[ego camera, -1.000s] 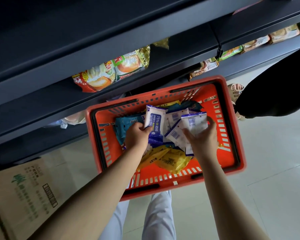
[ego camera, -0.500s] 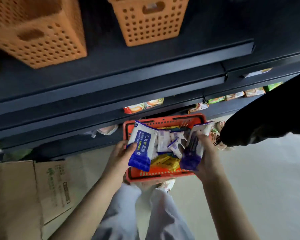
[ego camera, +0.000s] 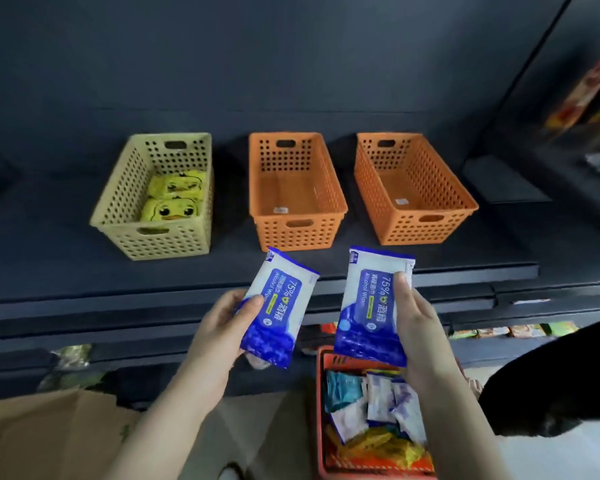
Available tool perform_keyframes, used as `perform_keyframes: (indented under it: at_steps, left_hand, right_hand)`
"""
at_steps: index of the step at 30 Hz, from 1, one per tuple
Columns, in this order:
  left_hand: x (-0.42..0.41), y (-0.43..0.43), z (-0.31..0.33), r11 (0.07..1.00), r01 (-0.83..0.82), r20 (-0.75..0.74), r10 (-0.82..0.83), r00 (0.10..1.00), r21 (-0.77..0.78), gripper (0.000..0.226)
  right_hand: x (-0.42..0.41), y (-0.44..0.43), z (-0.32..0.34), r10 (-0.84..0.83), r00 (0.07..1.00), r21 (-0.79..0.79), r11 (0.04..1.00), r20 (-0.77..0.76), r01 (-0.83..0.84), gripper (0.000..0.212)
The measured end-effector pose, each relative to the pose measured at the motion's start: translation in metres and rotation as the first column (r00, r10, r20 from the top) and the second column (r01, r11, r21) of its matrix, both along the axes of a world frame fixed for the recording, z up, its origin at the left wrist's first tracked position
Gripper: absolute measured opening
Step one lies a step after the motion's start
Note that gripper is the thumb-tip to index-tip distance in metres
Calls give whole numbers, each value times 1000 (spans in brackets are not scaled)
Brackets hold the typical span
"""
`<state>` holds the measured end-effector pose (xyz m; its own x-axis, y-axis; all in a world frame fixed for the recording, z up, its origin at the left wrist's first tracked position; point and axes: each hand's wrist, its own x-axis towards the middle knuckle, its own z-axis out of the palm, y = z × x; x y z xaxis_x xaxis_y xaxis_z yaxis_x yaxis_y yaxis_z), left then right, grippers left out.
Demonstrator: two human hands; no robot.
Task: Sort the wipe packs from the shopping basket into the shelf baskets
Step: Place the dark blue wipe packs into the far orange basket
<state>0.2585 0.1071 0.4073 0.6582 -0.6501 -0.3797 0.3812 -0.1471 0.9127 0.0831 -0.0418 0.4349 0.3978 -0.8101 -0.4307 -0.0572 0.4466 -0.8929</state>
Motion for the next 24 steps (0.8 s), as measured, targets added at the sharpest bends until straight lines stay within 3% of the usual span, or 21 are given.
perform_keyframes:
  at_steps: [4,9,12,15,20,24]
  left_hand:
    - [58,22,20,1000,17,37,-16,999,-24,20]
    - [99,9,39,993,6,36,-2,999,-120,9]
    - [111,-18,47,991,26,40,-21,999,-133,9]
    - [118,-61,53,987,91,55,-85,995,-129,9]
    - [134,-143,57,980,154,65,-147,987,-123,8]
    - [154,-196,49,982,172,51,-168,984,-75,20]
  right_hand:
    - [48,15,10,58,998,-31,998,21,-57,22]
    - [69,-4,24,157,972,-103,985,175,-141,49]
    - [78,-31,36,64,977,-185,982,204,-26,47]
    - [82,-68,47,-77,993,-321,941,94,103,37]
    - [81,-159,51,-371,923,-379,843,107,383,23]
    - [83,-245,40,-478,873,-459,800,-99,386,25]
